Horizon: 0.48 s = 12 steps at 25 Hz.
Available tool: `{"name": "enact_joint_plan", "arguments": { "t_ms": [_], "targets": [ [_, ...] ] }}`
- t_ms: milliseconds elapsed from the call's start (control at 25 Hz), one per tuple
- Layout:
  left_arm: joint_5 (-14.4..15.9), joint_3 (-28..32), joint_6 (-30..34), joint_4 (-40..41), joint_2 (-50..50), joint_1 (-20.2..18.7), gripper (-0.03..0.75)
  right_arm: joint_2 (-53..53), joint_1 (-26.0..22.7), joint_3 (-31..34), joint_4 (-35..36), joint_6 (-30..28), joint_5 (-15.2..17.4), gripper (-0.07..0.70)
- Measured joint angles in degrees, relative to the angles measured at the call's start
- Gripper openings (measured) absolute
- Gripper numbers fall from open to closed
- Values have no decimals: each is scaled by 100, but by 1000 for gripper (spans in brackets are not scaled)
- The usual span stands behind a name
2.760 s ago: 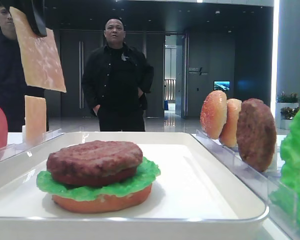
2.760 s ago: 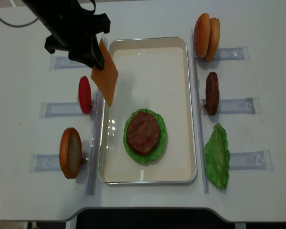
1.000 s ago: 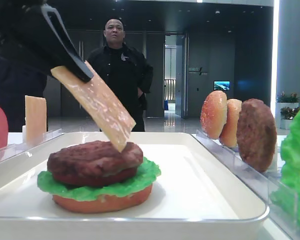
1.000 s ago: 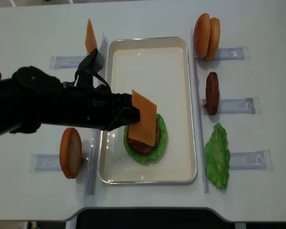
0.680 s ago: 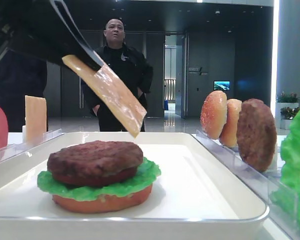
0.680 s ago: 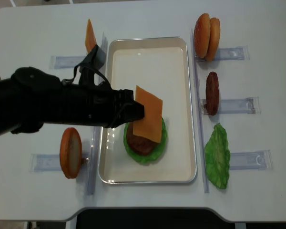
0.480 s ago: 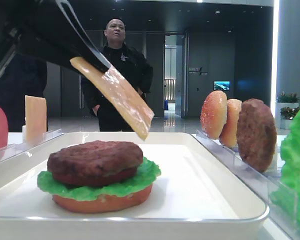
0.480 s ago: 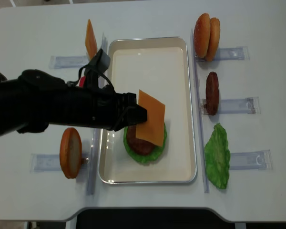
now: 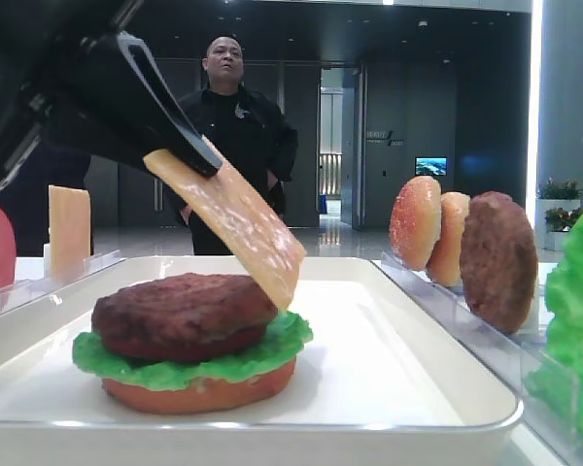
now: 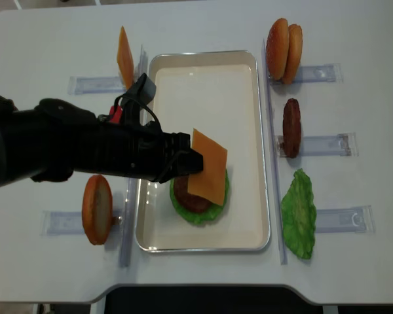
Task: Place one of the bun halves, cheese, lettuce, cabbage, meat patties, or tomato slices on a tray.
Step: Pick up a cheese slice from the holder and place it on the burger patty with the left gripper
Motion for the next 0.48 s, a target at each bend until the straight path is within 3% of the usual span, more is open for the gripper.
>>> {"name": "enact_joint_plan", "arguments": {
  "t_ms": [480],
  "targets": [
    [-145,0,1,203,6,0,34,0,0,0,0,0,0,398]
  ]
}}
